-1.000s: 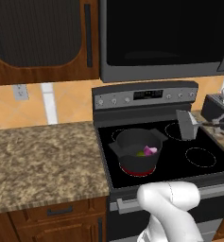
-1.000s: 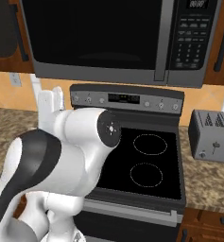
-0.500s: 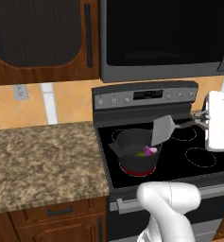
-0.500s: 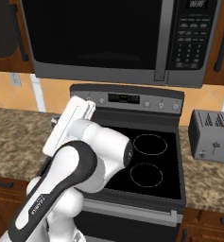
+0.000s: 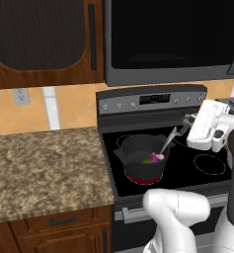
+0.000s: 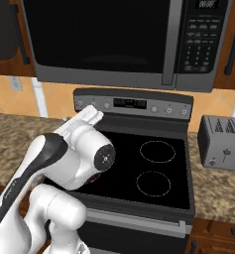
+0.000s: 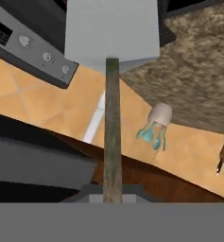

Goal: Put the lime and onion in the pot. Retrieve the spatula and lightly stir the vegetables in the pot.

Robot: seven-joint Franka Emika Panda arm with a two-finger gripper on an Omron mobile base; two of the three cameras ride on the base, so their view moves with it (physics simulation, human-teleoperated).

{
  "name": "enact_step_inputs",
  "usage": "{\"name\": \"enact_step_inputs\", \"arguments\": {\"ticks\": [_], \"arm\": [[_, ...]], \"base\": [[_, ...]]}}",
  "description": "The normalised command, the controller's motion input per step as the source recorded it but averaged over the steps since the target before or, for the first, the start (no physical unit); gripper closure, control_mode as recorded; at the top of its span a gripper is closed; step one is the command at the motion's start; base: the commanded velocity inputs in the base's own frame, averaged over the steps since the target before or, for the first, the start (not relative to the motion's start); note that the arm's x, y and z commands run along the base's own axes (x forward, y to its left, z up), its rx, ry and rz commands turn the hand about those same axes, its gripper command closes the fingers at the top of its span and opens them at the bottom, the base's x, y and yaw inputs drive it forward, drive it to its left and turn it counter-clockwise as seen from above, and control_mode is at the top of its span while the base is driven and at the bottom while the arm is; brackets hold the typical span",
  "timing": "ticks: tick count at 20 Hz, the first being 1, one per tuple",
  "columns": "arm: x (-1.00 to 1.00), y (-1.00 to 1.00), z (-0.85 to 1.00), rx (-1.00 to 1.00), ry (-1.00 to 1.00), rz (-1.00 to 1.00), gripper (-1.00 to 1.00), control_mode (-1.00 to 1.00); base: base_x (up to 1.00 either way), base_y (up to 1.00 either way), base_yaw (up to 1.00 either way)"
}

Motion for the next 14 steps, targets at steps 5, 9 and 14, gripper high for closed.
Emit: {"name": "enact_step_inputs", "arguments": {"ticks": [5,9,14], "arm": [[0.66,0.46,-0.04,0.07,0.28,-0.28,1.00,-1.00],[0.53,0.43,-0.05,0.13,0.23,-0.26,1.00,-1.00],[0.64,0.04,-0.25,0.03,0.14,-0.25,1.00,-1.00]], "base": [[0.00,0.00,0.00],[0.00,0.00,0.00],[0.00,0.00,0.00]]}}
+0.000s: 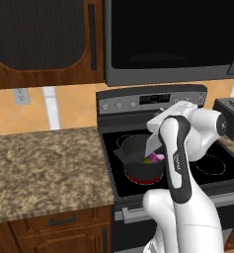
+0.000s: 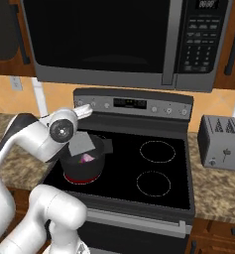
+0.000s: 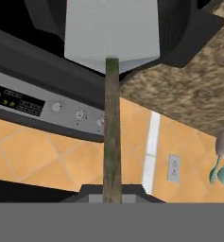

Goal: Put the lime and onion in the pot. Retrieve the spatula and lightly stir the vegetables in the pot.

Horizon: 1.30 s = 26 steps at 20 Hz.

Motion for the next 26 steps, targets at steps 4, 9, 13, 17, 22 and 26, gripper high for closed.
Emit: {"name": "enact_step_inputs", "arguments": {"ticks": [4,9,13,17,22,26], "arm": [[0.45,0.00,-0.21,0.05,0.11,-0.20,1.00,-1.00],[0.06,0.00,-0.05,0.13,0.10,-0.15,1.00,-1.00],[-0.01,0.16,-0.01,0.17,0.07,-0.12,1.00,-1.00],[-0.02,0.53,0.01,0.21,0.07,-0.09,1.00,-1.00],[0.09,0.47,-0.02,0.20,0.25,-0.15,1.00,-1.00],[-0.03,0.21,0.85,0.27,0.12,-0.24,1.00,-1.00]], "base": [[0.00,0.00,0.00],[0.00,0.00,0.00],[0.00,0.00,0.00],[0.00,0.00,0.00],[0.00,0.00,0.00],[0.00,0.00,0.00]]}}
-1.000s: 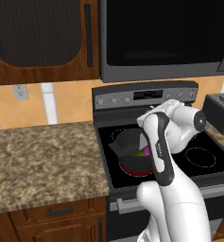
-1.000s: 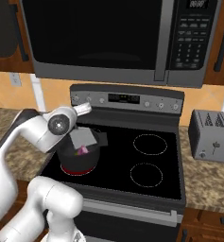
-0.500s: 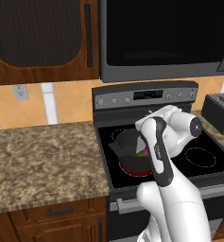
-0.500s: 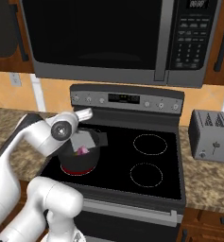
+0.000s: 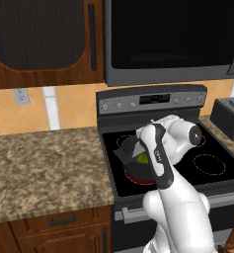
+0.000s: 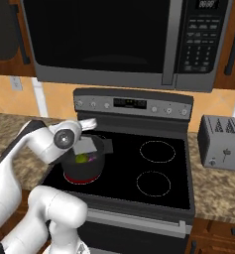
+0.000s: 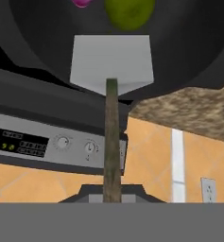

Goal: Put the lime and onion in the pot. Retrieve the spatula and lightly stir the vegetables in the pot.

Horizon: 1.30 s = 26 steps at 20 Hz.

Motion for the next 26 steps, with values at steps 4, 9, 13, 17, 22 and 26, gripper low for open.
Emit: {"name": "enact_step_inputs", "arguments": {"ticks": [4,9,13,17,22,26], "arm": [[-0.31,0.04,1.00,0.28,0.06,-0.29,1.00,-1.00],[-0.26,0.04,0.76,0.27,0.34,-0.35,1.00,-1.00],[-0.06,0.27,0.75,0.30,0.49,-0.30,1.00,-1.00],[0.00,0.66,0.93,0.18,0.24,-0.22,1.00,-1.00],[-0.22,0.54,1.00,0.11,0.07,-0.22,1.00,-1.00],[-0.19,0.51,0.93,0.22,0.14,-0.20,1.00,-1.00]], "base": [[0.00,0.00,0.00],[0.00,0.00,0.00],[0.00,0.00,0.00],[0.00,0.00,0.00],[0.00,0.00,0.00],[0.00,0.00,0.00]]}}
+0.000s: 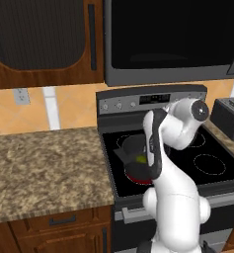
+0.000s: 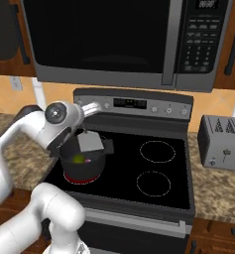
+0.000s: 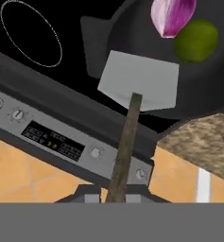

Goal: Put the lime and onion in the pot. Retrieve the spatula and lightly stir the vegetables in the pot.

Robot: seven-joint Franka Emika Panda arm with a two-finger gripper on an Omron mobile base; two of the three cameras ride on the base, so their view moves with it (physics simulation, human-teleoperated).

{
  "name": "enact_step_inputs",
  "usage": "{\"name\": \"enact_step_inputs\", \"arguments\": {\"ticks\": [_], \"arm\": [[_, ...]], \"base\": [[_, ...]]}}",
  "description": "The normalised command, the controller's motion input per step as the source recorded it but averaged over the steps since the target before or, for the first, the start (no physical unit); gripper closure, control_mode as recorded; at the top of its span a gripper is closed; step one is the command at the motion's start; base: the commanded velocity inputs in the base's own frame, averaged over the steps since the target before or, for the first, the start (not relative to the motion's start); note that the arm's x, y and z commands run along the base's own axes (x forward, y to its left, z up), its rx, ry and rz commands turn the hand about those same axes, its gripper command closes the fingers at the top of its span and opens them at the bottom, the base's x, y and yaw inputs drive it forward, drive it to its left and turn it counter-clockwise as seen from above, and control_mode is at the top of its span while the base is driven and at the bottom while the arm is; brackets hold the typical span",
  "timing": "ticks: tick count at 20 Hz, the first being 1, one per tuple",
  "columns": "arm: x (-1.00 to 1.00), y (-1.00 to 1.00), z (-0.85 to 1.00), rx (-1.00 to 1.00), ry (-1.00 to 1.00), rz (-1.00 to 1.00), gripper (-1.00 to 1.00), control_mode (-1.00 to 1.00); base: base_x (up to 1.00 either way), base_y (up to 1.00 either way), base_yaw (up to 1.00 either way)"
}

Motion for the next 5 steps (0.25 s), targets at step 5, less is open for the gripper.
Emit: {"name": "enact_step_inputs", "arguments": {"ticks": [5], "arm": [[-0.24,0.54,0.47,0.31,0.19,-0.14,1.00,-1.00]], "base": [[0.00,0.00,0.00]]}}
